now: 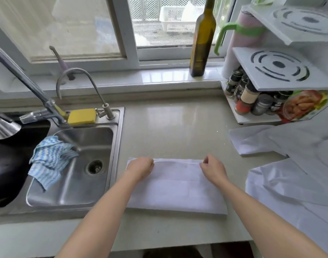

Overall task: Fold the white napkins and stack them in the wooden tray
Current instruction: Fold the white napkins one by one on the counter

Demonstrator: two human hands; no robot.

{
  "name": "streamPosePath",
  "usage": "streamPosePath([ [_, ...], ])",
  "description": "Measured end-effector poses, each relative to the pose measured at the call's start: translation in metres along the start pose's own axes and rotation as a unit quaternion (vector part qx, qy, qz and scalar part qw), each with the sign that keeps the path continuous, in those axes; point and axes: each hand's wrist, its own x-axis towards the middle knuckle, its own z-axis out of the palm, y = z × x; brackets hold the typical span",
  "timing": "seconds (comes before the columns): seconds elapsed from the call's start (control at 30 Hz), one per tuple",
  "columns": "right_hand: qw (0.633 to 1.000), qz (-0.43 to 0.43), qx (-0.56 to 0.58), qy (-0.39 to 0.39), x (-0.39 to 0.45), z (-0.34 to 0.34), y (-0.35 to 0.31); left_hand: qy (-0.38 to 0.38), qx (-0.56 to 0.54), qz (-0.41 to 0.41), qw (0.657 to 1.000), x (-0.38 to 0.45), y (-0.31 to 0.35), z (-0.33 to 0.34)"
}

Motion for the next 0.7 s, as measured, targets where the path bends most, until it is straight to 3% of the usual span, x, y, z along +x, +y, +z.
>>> streamPosePath([
  [0.33, 0.994, -0.051, -0.087, 0.041, 0.004, 0.018, 0.003, -0.049, 0.068, -0.041, 0.996, 0.028, 0.002, 0.007],
  [0.5, 0.979, -0.077, -0.186, 0.016, 0.006, 0.024, 0.005, -0.047, 0.092, -0.051, 0.993, 0.031, 0.000, 0.010],
  [0.7, 0.970, -0.065, -0.229, 0.042, 0.007, 0.033, 0.003, -0.027, 0.092, -0.055, 0.994, 0.031, -0.001, 0.015],
])
